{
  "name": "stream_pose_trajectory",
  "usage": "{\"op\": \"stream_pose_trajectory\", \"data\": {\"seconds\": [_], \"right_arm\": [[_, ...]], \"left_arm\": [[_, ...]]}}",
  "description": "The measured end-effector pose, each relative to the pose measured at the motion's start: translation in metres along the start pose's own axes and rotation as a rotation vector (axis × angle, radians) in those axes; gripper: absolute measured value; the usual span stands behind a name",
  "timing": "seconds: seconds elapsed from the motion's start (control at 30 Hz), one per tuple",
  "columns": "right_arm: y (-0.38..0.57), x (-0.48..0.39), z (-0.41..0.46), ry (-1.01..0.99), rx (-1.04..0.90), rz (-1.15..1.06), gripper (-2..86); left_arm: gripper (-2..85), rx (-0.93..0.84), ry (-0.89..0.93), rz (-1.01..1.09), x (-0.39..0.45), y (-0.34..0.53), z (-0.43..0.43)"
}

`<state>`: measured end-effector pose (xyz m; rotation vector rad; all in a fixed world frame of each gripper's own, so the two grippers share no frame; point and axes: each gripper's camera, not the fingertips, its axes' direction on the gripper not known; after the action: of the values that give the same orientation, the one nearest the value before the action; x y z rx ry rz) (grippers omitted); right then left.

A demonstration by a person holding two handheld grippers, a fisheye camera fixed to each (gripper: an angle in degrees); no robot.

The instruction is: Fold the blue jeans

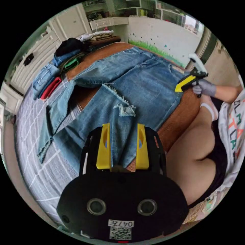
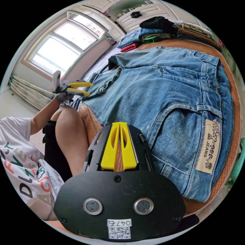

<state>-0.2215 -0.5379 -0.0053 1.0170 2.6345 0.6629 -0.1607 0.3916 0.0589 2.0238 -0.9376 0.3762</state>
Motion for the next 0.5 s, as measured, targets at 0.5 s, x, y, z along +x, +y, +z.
{"op": "stream_pose_trajectory", "data": {"seconds": [0.5], "right_arm": [[-0.002,0.011,0.017,-0.034,0.005,0.014,-0.6]], "left_arm": [[-0.1,-0.102,0.349,-0.058,-0.158,-0.032,0.108]]}}
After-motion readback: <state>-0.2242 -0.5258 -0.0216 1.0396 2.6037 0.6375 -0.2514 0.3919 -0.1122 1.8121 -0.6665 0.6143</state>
